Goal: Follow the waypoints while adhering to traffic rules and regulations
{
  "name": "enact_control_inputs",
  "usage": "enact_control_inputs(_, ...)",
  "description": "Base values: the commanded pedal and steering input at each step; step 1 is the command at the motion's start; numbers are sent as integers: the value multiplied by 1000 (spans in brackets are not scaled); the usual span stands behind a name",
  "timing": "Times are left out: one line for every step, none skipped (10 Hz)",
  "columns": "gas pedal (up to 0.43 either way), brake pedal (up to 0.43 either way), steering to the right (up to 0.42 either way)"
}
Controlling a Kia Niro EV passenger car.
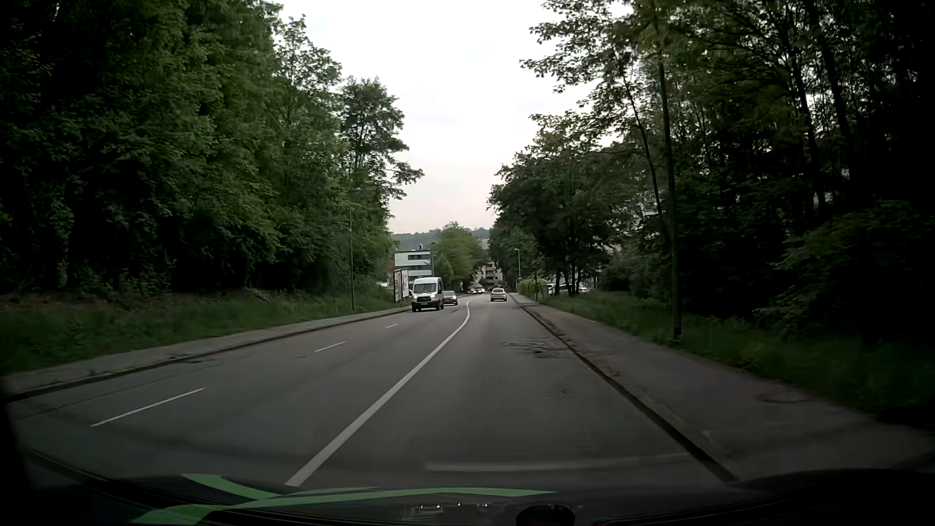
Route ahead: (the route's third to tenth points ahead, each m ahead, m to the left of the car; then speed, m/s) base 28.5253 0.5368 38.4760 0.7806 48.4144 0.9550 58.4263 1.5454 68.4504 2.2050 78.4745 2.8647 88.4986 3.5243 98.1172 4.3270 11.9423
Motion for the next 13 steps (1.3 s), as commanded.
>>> enact_control_inputs(0, 24, -5)
enact_control_inputs(0, 24, -5)
enact_control_inputs(0, 24, -5)
enact_control_inputs(0, 24, -5)
enact_control_inputs(0, 24, -4)
enact_control_inputs(0, 24, -3)
enact_control_inputs(0, 24, -3)
enact_control_inputs(0, 24, -3)
enact_control_inputs(0, 24, -3)
enact_control_inputs(0, 24, -2)
enact_control_inputs(0, 24, -1)
enact_control_inputs(0, 24, 2)
enact_control_inputs(0, 24, 3)
